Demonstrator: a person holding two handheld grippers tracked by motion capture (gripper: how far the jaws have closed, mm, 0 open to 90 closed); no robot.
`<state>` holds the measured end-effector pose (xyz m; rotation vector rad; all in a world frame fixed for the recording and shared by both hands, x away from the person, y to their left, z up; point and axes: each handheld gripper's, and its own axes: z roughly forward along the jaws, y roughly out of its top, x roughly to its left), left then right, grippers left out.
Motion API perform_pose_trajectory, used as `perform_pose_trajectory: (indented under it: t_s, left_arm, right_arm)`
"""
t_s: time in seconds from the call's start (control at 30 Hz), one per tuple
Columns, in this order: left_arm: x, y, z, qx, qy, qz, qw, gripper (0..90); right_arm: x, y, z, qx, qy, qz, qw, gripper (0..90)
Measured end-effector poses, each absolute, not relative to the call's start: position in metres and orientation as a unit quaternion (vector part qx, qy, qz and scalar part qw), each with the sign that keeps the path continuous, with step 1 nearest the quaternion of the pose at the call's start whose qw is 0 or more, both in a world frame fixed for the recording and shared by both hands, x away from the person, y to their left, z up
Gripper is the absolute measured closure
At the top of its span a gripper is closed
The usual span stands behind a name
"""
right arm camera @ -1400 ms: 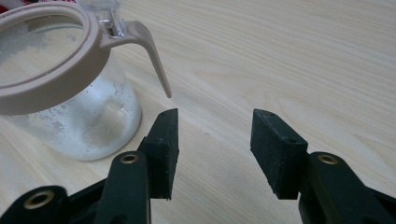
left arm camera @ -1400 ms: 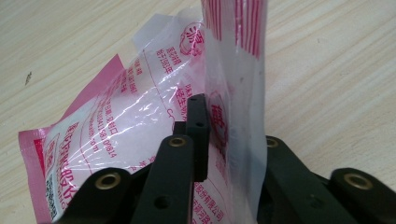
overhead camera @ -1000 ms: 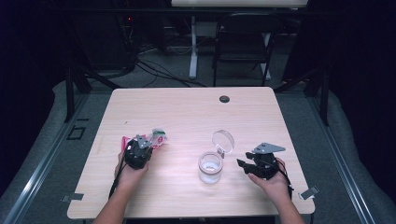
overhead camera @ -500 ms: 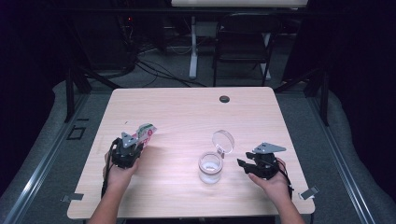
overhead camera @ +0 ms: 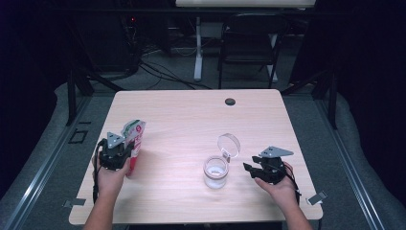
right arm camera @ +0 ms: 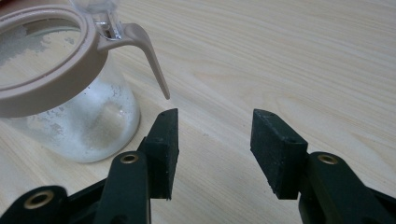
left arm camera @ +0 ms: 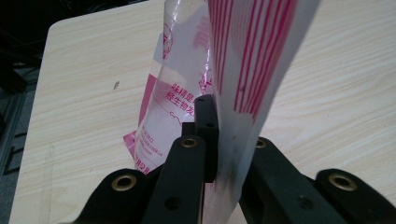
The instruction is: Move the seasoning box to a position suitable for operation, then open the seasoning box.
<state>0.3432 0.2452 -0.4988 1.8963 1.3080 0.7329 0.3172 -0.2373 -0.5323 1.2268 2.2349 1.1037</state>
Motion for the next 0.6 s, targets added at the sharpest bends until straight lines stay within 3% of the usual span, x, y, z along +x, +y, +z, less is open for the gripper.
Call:
perform_pose_trajectory:
  t_s: [0.6]
  left_arm:
    - [0.341,0.268,-0.469,0.693,0.517,0.312,0.394,90.0]
  right_arm:
    - [0.310,-0.245,-0.531,0.443,0.781,0.400,0.183,52.4]
